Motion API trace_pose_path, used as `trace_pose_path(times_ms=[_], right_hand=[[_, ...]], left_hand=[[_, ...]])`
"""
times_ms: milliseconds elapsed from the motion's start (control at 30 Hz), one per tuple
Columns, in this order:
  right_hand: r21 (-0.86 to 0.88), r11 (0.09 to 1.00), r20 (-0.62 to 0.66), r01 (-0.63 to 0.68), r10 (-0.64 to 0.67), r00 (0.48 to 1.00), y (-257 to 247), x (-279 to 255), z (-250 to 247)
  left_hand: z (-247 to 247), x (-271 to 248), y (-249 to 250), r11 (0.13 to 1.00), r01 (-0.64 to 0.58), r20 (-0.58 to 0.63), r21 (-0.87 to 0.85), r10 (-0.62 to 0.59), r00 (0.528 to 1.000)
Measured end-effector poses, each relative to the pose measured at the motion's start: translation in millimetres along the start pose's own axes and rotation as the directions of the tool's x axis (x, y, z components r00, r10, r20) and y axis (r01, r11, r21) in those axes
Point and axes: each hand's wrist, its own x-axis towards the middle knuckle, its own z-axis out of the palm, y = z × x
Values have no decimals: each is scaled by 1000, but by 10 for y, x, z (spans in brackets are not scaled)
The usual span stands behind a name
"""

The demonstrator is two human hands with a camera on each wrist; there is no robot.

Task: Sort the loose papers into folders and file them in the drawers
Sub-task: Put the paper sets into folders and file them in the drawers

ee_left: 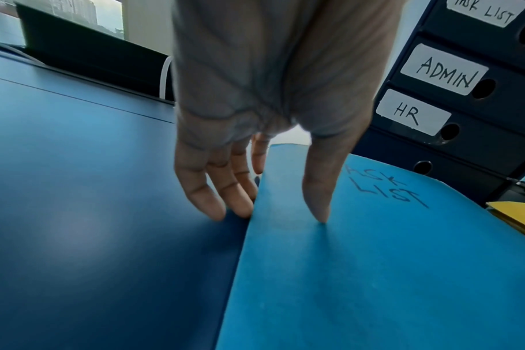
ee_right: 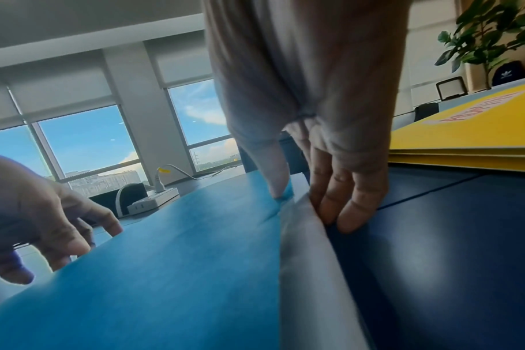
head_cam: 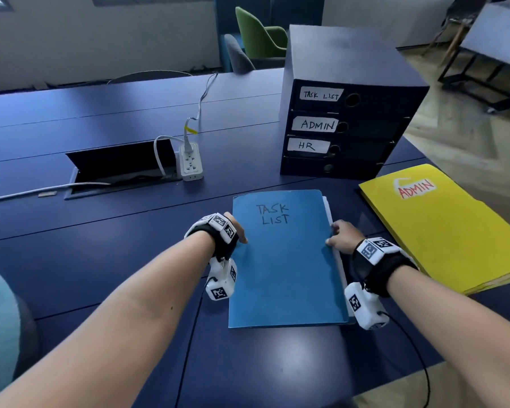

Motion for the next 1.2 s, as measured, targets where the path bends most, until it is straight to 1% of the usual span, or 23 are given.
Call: trace_pose_path(times_ms=[67,133,200,300,400,500,600,667,733,767,833,933,1000,1067,1200], right_hand=[[31,999,-52,-36,38,998,-3,74,-12],[116,990,-110,-79,92,990,9,152,-34],[220,969,-131,-111,143,981,32,220,-57],[300,945,-115,-127,168,979,49,325,-68],[360,924,-106,-130,179,978,70,452,-8],[403,907,-32,-121,146,989,31,484,39],[494,858,9,-140,156,988,37,468,36],[570,807,10,-156,183,983,39,459,24],[652,742,-21,-155,222,975,-22,498,30],[662,732,-30,-159,238,971,-56,522,38],[601,784,-45,-155,226,973,-111,569,71],[460,880,-88,-121,181,980,-148,570,138],[431,894,-95,-120,177,980,-131,573,181],[423,899,-93,-117,172,981,-147,559,191],[359,926,-115,-115,166,979,-182,510,193]], left_hand=[[-70,-201,28,999,-23,-34,48,25,999],[-115,-211,64,999,-36,-23,23,37,999],[-151,-186,107,999,-36,-27,-4,36,999],[-153,-151,141,999,34,-66,31,-32,997],[-118,-110,159,995,41,-87,88,-33,996],[-120,-114,178,990,40,-82,133,-29,996],[-128,-104,190,988,46,-71,149,-36,997],[-124,-114,209,985,31,-106,172,-13,994],[-103,-163,267,984,18,-130,176,5,991],[-93,-189,309,983,12,-131,181,11,991],[-86,-217,390,981,4,-107,192,17,994],[-90,-224,413,971,7,-68,237,10,998],[-88,-258,379,963,20,-49,270,-7,999],[-77,-286,338,966,28,-59,257,-13,998],[-87,-275,299,990,91,-119,105,-78,990]])
